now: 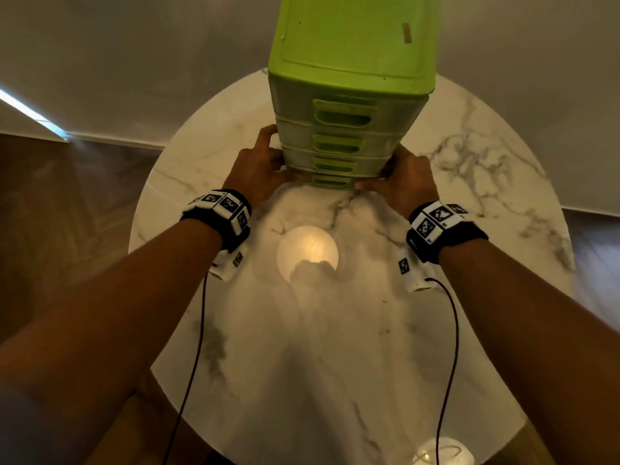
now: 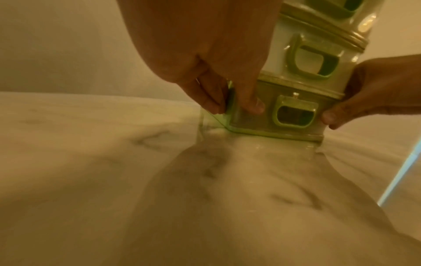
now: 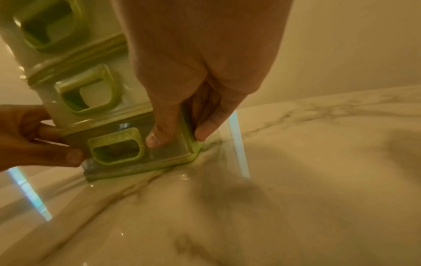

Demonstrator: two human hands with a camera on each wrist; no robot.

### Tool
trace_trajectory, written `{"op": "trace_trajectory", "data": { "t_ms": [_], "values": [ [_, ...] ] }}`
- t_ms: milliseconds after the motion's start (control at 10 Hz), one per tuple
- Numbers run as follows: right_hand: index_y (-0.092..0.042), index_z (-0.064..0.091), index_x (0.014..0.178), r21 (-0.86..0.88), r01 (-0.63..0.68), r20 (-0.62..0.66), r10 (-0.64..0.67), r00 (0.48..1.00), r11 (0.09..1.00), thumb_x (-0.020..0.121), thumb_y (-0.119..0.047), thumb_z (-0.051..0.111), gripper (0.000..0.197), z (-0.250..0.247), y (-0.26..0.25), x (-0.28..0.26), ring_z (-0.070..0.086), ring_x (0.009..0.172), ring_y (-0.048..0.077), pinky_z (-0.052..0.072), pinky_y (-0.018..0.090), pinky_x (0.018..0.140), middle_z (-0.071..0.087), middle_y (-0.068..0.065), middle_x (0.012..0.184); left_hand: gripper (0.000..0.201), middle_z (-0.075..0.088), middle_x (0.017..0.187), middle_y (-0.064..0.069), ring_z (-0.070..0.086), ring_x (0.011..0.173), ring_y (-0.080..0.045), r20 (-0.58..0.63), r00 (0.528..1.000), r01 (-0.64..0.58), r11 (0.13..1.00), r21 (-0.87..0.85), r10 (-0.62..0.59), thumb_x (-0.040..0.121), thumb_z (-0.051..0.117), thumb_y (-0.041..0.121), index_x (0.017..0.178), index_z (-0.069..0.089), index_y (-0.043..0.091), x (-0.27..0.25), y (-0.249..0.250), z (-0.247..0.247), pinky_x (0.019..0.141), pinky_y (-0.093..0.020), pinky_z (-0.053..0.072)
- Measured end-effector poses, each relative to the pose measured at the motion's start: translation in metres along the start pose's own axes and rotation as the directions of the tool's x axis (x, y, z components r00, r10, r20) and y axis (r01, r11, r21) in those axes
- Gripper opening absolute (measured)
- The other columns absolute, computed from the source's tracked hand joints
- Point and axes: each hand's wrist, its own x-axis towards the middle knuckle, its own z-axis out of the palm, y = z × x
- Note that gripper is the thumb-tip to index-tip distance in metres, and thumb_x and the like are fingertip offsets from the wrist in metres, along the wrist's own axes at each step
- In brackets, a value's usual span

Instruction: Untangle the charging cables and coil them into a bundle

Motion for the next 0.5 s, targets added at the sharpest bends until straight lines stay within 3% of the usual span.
{"op": "trace_trajectory", "data": {
  "t_ms": [100,200,300,400,500],
  "values": [
    [-0.012,0.062,0.119,0.01,-0.028,-0.023,0.028,0.999,1.0,0.07,-0.038,0.089,0.061,0.005,-0.002,0.002,0.069,0.099,0.027,0.052,0.031,0.084,0.074,0.008,0.111,0.064,0.071,0.122,-0.011,0.068,0.11,-0.026,-0.011,0.999,-0.046,0.995,0.089,0.047,0.086,0.079,0.035,0.137,0.054,0.007,0.004,-0.001,0.001,0.095,-0.025,0.048],
    [-0.013,0.06,0.12,0.033,-0.014,-0.019,0.015,1.0,0.999,0.082,-0.033,0.079,0.047,0.01,-0.001,-0.006,0.07,0.1,0.026,0.056,0.036,0.088,0.073,0.007,0.114,0.053,0.07,0.124,-0.012,0.067,0.112,-0.031,0.011,0.999,-0.049,0.988,0.148,0.047,0.093,0.071,0.034,0.137,0.054,0.009,0.0,-0.004,0.003,0.093,-0.032,0.051],
    [-0.016,0.055,0.136,0.011,0.027,0.034,-0.028,0.999,1.0,0.091,-0.024,0.066,0.047,0.008,-0.003,-0.031,0.065,0.114,0.029,0.048,0.027,0.093,0.068,0.01,0.126,0.061,0.064,0.134,-0.014,0.061,0.119,-0.035,0.077,0.997,-0.035,0.986,0.165,0.023,0.096,0.066,0.032,0.148,0.04,0.016,-0.016,0.001,0.005,0.09,-0.028,0.043],
    [-0.013,0.049,0.146,0.147,0.038,0.093,-0.052,0.994,0.988,0.094,-0.019,0.066,0.055,0.004,-0.002,-0.07,0.061,0.123,0.024,0.049,0.038,0.105,0.063,0.011,0.136,0.087,0.043,0.156,-0.007,0.048,0.138,-0.027,0.153,0.988,-0.028,0.995,0.096,0.013,0.095,0.067,0.035,0.161,0.011,0.026,-0.042,0.007,0.004,0.105,-0.025,0.034],
    [-0.016,0.066,0.13,0.219,0.039,0.186,-0.081,0.979,0.975,0.095,-0.02,0.068,0.035,0.005,0.003,-0.127,0.068,0.106,0.005,0.054,0.031,0.097,0.072,0.004,0.121,0.086,0.028,0.164,-0.003,0.036,0.146,-0.022,0.194,0.979,0.047,0.995,0.087,-0.063,0.097,0.064,0.039,0.161,0.008,0.027,-0.086,0.01,0.003,0.115,-0.028,0.026]
  ]
}}
